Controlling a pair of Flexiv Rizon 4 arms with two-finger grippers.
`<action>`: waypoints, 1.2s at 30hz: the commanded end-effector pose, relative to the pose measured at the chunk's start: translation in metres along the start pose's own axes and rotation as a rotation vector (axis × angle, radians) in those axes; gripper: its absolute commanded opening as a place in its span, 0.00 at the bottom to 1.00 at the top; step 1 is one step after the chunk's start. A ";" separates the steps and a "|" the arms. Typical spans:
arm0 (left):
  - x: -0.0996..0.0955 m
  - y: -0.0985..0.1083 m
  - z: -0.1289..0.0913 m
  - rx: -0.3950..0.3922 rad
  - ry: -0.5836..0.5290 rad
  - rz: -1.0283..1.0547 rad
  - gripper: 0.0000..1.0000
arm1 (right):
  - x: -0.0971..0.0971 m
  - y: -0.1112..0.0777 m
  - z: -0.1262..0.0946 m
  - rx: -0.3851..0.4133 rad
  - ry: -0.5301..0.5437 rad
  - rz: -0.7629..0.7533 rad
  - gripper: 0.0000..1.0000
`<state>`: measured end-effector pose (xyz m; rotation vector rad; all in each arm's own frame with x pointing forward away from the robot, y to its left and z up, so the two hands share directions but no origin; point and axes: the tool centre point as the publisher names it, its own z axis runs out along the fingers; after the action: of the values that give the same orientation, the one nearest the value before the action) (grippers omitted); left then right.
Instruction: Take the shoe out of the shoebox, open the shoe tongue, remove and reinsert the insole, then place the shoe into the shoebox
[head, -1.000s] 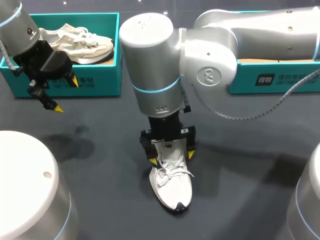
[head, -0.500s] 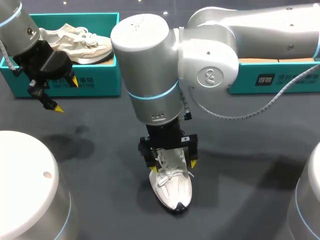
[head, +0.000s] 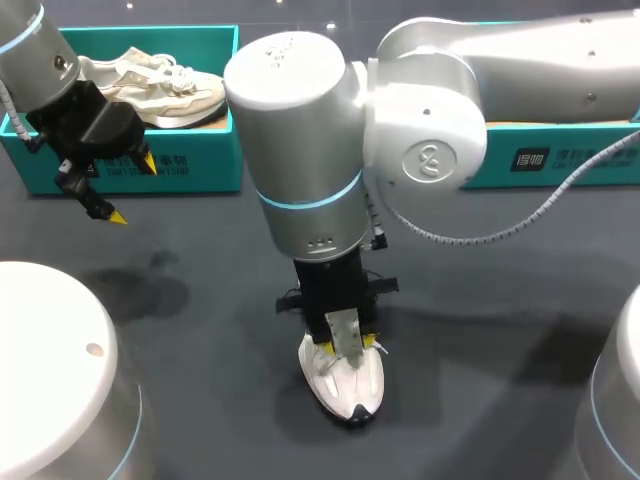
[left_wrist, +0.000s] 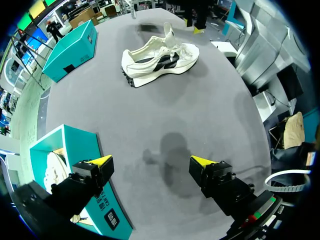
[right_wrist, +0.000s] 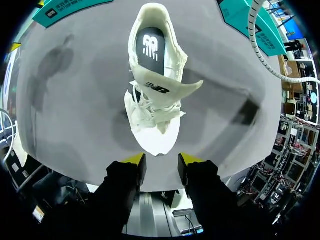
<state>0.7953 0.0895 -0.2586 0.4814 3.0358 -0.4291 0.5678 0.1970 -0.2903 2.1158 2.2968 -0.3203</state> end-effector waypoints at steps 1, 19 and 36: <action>0.000 0.000 -0.001 -0.003 0.001 0.000 1.00 | 0.007 -0.015 -0.001 -0.033 -0.011 0.111 0.31; 0.000 0.000 -0.001 -0.003 0.001 0.000 1.00 | 0.012 0.016 -0.006 -0.103 0.015 0.065 0.25; 0.000 0.000 -0.001 -0.003 0.001 0.000 1.00 | 0.003 0.071 0.026 -0.108 0.073 -0.021 0.25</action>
<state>0.7953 0.0896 -0.2586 0.4814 3.0358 -0.4291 0.6260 0.2067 -0.3187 2.0738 2.2959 -0.1266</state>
